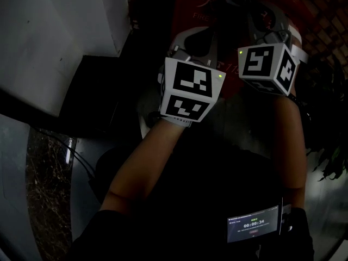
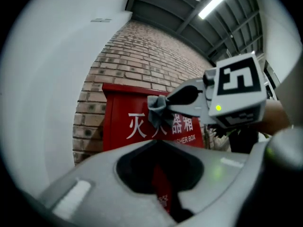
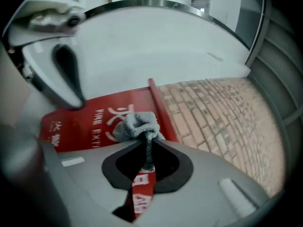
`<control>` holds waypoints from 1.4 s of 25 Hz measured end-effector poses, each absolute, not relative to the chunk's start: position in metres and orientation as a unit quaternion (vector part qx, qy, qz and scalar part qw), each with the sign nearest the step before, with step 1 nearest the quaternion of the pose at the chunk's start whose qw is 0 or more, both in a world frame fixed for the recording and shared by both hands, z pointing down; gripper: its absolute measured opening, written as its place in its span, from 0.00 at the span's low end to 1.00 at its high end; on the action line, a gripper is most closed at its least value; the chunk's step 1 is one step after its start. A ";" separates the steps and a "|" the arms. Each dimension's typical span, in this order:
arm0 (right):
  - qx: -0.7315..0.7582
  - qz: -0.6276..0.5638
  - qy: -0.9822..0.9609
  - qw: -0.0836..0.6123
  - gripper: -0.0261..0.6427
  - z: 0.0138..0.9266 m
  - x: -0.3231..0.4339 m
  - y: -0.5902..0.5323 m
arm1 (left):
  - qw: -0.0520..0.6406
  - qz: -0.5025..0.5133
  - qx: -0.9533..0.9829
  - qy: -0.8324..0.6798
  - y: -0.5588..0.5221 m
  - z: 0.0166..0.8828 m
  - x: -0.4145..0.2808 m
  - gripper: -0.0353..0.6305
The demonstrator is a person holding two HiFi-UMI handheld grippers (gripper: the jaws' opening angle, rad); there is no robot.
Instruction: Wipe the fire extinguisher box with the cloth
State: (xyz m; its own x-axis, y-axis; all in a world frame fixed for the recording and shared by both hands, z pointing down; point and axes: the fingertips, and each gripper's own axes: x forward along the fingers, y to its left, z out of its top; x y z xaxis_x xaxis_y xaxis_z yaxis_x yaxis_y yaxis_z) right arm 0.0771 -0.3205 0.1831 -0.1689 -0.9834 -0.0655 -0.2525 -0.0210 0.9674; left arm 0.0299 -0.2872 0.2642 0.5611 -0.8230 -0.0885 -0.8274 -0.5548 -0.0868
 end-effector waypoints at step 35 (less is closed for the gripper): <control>0.437 -0.376 -0.669 0.470 0.09 0.422 0.071 -0.341 | -0.027 -0.074 -0.882 0.465 -0.329 0.405 0.044 0.06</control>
State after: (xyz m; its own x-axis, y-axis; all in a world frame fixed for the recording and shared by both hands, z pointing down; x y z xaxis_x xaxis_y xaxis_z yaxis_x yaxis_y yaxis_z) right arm 0.0712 -0.3405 0.4219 -0.1760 -0.9375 0.3003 -0.2313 0.3359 0.9131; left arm 0.0442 -0.3289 0.4050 0.5570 -0.8156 0.1566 -0.8237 -0.5666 -0.0208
